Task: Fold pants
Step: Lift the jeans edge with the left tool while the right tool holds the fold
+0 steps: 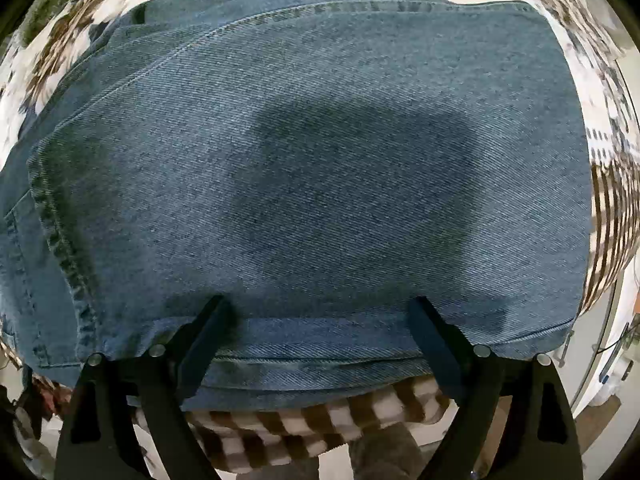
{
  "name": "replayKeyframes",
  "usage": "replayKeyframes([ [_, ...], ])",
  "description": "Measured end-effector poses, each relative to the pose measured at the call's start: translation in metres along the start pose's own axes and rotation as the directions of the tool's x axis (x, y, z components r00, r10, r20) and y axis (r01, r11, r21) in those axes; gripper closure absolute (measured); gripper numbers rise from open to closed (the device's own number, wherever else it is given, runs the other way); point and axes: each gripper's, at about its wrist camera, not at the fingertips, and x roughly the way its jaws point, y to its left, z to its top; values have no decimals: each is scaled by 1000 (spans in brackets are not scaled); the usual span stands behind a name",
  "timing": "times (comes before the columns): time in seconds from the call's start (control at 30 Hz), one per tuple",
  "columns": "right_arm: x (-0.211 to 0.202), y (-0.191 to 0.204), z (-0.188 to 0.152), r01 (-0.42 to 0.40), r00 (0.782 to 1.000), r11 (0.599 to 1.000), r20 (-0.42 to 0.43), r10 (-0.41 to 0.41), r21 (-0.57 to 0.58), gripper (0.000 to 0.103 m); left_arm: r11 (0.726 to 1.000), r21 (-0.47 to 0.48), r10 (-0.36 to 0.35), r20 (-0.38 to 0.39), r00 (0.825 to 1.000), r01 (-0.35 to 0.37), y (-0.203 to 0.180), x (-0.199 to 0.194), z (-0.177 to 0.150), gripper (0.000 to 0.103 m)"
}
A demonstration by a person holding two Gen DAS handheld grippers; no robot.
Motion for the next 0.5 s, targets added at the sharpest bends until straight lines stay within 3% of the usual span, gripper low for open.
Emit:
replayKeyframes([
  [0.1, 0, 2, -5, 2, 1000, 1000, -5, -2, 5, 9, 996, 63, 60, 2, 998, -60, -9, 25, -2, 34],
  [0.2, 2, 5, 0, 2, 1000, 1000, -7, -2, 4, 8, 993, 92, 71, 29, 997, -73, -15, 34, 2, 35],
  [0.23, 2, 5, -1, 4, 1000, 1000, -4, -4, 4, 8, 993, 102, 59, 43, 997, -63, -18, 32, 2, 50],
  [0.33, 3, 8, -2, 11, 1000, 1000, 8, -11, 5, 8, 980, 183, 63, 115, 991, -83, -39, 12, -7, 72],
  [0.47, 7, 14, -7, 38, 999, 999, 29, -38, 9, 6, 968, 246, 21, 144, 989, -57, -47, 7, -14, 71],
  [0.5, 8, 16, -9, 42, 999, 999, 29, -43, 11, 6, 974, 222, 20, 129, 991, -49, -41, 14, -10, 64],
])
